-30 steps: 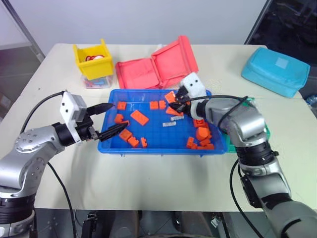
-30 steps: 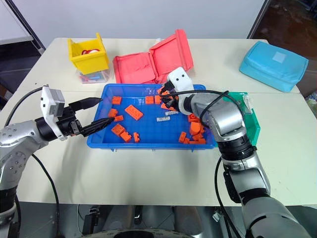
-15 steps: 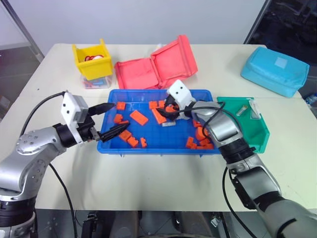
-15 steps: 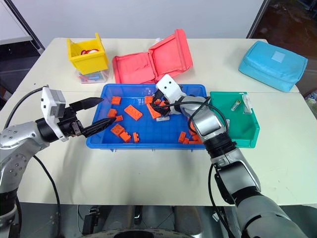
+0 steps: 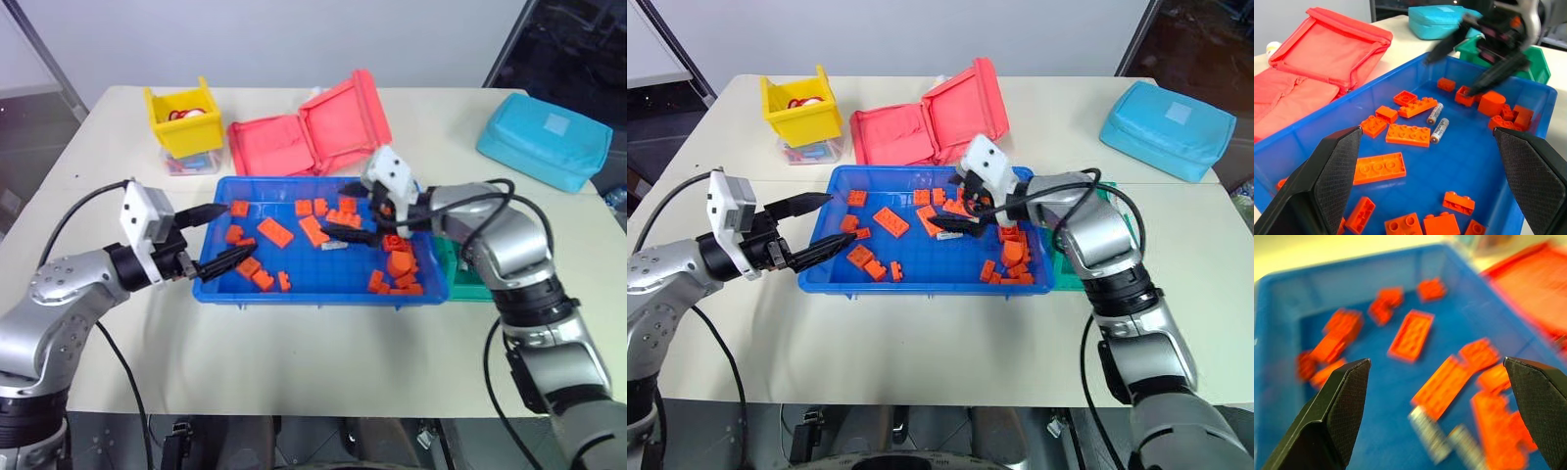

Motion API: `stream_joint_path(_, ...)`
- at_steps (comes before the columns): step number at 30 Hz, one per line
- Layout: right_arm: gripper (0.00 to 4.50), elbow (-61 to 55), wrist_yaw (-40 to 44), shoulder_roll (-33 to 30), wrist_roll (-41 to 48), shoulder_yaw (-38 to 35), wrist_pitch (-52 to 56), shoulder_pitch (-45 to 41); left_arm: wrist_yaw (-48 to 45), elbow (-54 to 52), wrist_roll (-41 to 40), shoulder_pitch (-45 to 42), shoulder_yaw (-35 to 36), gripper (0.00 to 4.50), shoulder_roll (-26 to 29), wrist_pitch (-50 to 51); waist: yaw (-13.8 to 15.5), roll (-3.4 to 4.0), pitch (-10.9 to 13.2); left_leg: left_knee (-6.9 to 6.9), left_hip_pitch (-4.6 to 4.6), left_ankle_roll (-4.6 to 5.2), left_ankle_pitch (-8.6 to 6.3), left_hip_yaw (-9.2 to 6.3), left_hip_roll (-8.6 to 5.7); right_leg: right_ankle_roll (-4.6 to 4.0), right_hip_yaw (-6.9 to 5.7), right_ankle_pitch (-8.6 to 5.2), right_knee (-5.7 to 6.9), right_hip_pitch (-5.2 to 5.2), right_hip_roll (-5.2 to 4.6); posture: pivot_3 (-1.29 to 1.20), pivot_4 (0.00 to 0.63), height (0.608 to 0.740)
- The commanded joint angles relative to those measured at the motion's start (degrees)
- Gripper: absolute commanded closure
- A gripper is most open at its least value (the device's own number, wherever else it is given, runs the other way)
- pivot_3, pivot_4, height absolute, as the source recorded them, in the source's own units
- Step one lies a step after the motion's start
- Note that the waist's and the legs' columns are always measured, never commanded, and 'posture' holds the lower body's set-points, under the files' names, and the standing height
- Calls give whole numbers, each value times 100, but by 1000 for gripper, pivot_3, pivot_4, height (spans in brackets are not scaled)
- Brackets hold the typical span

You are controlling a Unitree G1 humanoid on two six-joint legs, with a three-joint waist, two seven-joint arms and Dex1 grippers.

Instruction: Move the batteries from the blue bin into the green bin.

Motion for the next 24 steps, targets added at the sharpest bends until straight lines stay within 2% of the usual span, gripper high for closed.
stream_joint_path(1,19,-79,270,-49,77,17,-211,0,-80,-46,-113,-176,127,0,86,-7,-12,-1,0,0,0,0,0,0,1,0,0,0,0,-1,1,0,150,740)
stream_joint_path(9,19,649,406,133,-355,430,-753,-1,-111,-170,-280,-83,286,0,222,187,0,-1,1,0,1,0,0,0,2,0,0,0,1,0,3,0,150,740)
stream_joint_path(15,19,1353,438,348,-705,636,-1164,-110,-269,-444,-565,303,440,0,456,448,-2,0,1,-1,1,0,0,-1,2,0,0,0,0,-1,3,0,150,740)
stream_joint_path(24,19,2109,463,622,-1235,882,-1603,-213,-173,-685,-678,442,515,0,444,552,-3,0,1,0,1,0,0,-1,1,0,0,0,1,-1,2,0,150,740)
